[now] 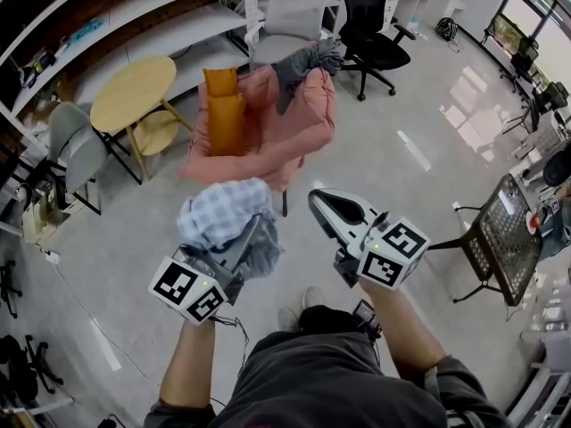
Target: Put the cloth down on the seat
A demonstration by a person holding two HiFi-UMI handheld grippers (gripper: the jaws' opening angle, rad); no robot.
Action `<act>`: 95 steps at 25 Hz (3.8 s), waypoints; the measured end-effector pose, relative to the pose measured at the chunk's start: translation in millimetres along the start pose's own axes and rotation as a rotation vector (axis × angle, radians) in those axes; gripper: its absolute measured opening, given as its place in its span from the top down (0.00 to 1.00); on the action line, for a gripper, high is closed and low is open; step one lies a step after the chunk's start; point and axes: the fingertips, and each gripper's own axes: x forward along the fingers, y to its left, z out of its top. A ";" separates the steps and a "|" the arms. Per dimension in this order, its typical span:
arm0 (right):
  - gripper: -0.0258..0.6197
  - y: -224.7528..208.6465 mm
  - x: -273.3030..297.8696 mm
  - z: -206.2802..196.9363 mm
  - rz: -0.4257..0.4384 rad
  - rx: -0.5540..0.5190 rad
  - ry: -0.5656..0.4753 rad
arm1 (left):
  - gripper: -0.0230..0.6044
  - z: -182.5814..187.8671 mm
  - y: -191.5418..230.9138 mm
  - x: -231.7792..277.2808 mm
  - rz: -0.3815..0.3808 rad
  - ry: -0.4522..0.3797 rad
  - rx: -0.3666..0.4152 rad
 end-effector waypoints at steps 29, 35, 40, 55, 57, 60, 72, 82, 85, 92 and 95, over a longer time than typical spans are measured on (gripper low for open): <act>0.94 -223.9 109.4 56.6 0.097 0.052 -0.005 | 0.77 31.8 150.5 193.5 0.133 0.034 0.044; 0.94 -265.4 123.5 67.8 0.100 0.054 -0.008 | 0.77 39.6 173.8 236.5 0.137 0.024 0.058; 0.94 -294.1 142.8 72.9 0.088 0.045 -0.012 | 0.77 48.1 206.4 264.5 0.132 0.005 0.073; 0.94 -381.7 255.9 75.8 -0.012 0.074 0.012 | 0.77 56.9 342.3 350.5 0.026 0.033 0.046; 0.94 -394.7 271.8 72.2 -0.034 0.086 0.019 | 0.77 58.4 366.0 364.2 0.008 0.039 0.043; 0.94 -414.6 293.2 67.8 -0.069 0.103 0.030 | 0.77 55.9 402.9 388.0 -0.017 0.062 0.042; 0.94 -499.3 344.7 36.6 -0.240 0.211 0.065 | 0.77 -5.9 555.1 501.9 -0.086 0.210 0.033; 0.94 -563.1 400.7 1.9 -0.307 0.331 0.071 | 0.76 -68.8 648.3 621.8 -0.156 0.316 0.021; 0.94 -580.7 413.0 -11.9 -0.310 0.334 0.080 | 0.76 -101.7 674.9 663.2 -0.166 0.359 0.002; 0.94 -611.0 423.2 -52.3 -0.332 0.399 0.098 | 0.72 -184.1 703.2 771.0 -0.142 0.508 0.061; 0.94 -619.6 421.7 -70.0 -0.334 0.382 0.106 | 0.67 -213.5 705.6 791.3 -0.127 0.561 0.100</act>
